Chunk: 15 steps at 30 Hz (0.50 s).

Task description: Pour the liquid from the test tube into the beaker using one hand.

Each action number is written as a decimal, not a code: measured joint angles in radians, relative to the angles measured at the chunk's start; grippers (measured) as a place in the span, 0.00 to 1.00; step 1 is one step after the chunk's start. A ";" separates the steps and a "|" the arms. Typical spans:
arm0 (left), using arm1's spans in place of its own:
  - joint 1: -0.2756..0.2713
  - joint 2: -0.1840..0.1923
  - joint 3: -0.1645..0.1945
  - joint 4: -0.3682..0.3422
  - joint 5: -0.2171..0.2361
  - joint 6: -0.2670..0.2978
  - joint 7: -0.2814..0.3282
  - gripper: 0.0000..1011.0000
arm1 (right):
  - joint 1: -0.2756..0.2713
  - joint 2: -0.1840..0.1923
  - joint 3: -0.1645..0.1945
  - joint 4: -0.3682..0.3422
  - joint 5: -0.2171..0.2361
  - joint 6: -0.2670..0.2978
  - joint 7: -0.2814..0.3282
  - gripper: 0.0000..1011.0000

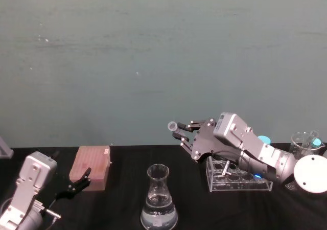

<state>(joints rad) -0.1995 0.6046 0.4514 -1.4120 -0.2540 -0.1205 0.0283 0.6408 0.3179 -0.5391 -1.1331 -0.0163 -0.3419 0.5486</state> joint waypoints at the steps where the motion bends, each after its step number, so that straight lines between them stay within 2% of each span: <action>1: 0.000 0.000 0.000 0.000 0.000 0.000 0.000 0.99 | 0.000 0.000 -0.002 0.000 -0.002 -0.002 0.000 0.19; 9: 0.000 0.000 0.000 0.000 0.000 0.000 0.000 0.99 | 0.002 0.003 -0.026 0.002 -0.028 -0.029 0.003 0.19; 15: 0.000 0.000 0.000 0.000 0.000 0.000 0.000 0.99 | 0.004 0.007 -0.045 0.015 -0.069 -0.059 -0.016 0.19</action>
<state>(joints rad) -0.1996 0.6047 0.4514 -1.4120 -0.2540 -0.1205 0.0283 0.6444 0.3246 -0.5838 -1.1176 -0.0856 -0.4009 0.5323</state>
